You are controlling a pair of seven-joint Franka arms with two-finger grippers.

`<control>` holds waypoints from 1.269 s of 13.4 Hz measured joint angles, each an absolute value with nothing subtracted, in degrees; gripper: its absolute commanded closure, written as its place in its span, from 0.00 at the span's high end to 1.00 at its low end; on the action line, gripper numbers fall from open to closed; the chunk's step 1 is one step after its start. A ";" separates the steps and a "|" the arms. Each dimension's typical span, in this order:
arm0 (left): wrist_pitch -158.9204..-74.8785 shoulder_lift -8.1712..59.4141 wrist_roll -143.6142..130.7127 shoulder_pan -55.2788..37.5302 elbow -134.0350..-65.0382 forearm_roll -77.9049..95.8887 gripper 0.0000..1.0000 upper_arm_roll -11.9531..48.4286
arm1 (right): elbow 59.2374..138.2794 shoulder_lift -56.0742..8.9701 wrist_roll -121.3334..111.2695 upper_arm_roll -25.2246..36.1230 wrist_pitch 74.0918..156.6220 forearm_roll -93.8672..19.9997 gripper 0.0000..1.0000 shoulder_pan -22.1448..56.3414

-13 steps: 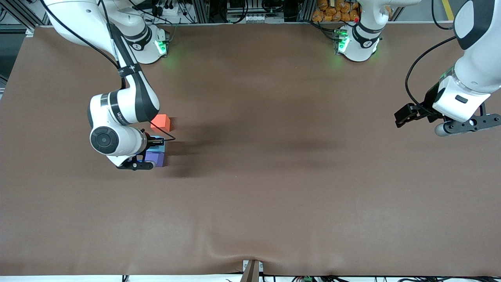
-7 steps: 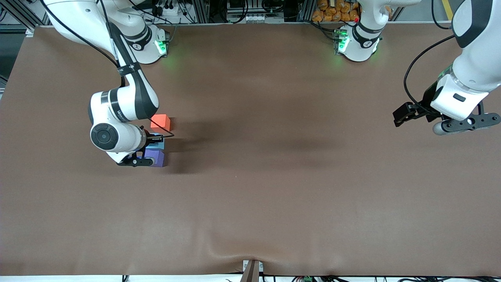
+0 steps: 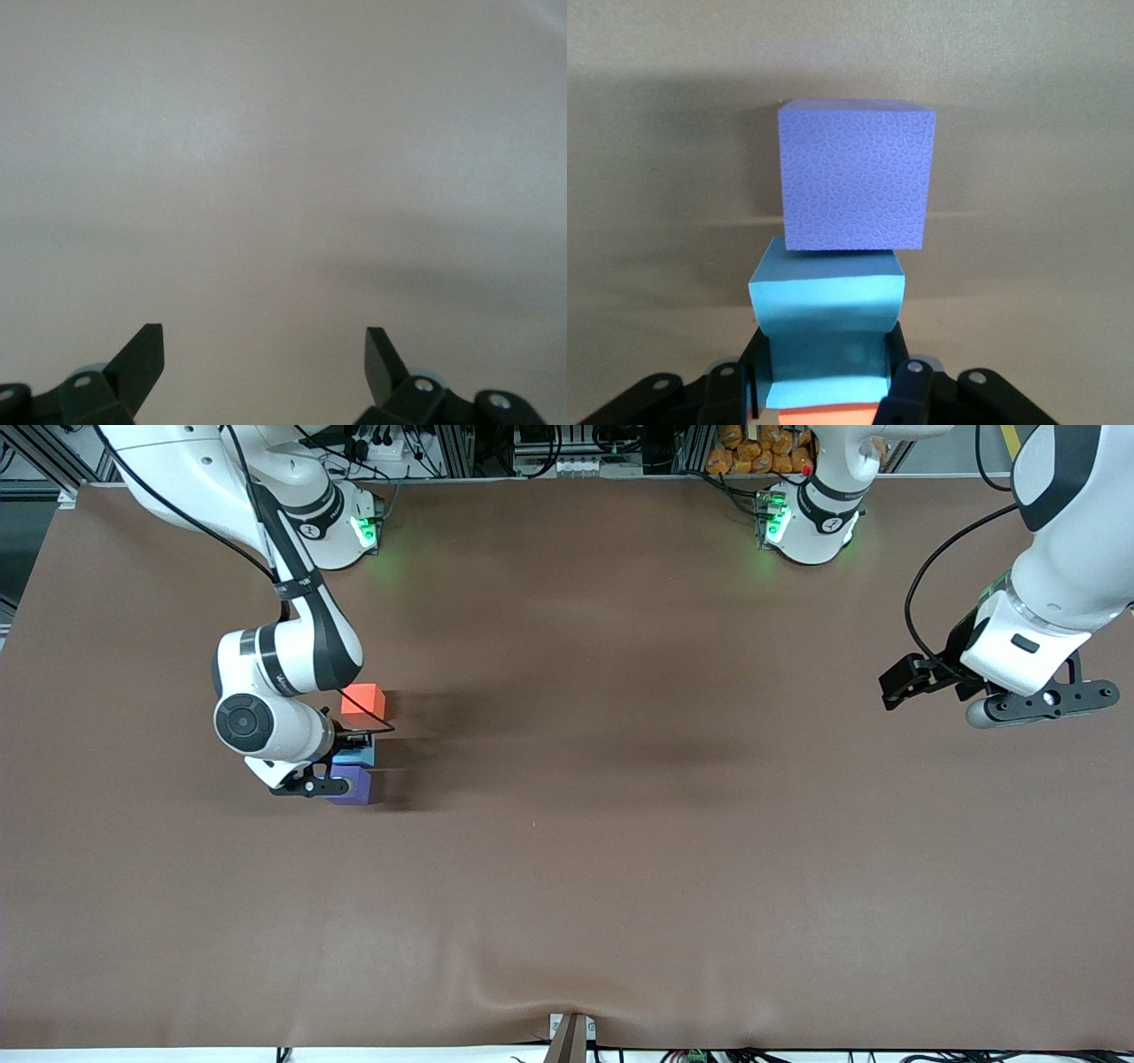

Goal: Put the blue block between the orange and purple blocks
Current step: 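Open the right gripper and lift it away from the cubes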

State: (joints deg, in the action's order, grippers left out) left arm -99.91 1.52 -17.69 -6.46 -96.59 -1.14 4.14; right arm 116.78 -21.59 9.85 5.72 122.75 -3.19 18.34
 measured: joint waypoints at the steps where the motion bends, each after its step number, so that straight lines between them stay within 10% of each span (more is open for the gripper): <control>1: -99.91 1.52 -17.69 -6.47 -96.60 -1.14 1.00 4.40 | 117.55 -21.59 9.80 5.72 123.82 -3.19 0.16 18.33; 6: -99.89 1.24 -17.69 -6.44 -96.60 -1.14 1.00 5.05 | 120.45 -21.58 9.74 5.71 127.75 -3.19 0.25 18.33; 7: -99.89 1.05 -17.69 -6.42 -96.60 -1.14 1.00 5.05 | 121.11 -21.57 9.74 5.70 128.60 -3.19 0.47 18.33; 8: -99.89 0.90 -17.69 -6.41 -96.60 -1.14 1.00 5.06 | 121.57 -21.39 9.74 5.65 129.04 -3.19 0.93 18.33; 9: -99.89 0.78 -17.69 -6.41 -96.60 -1.14 1.00 5.08 | 121.90 -21.17 9.74 5.67 129.46 -3.19 1.00 18.33; 17: -99.06 -0.24 -15.67 -6.41 -95.86 -1.14 1.00 5.25 | 114.92 -20.75 9.85 5.75 116.85 -3.21 1.00 17.70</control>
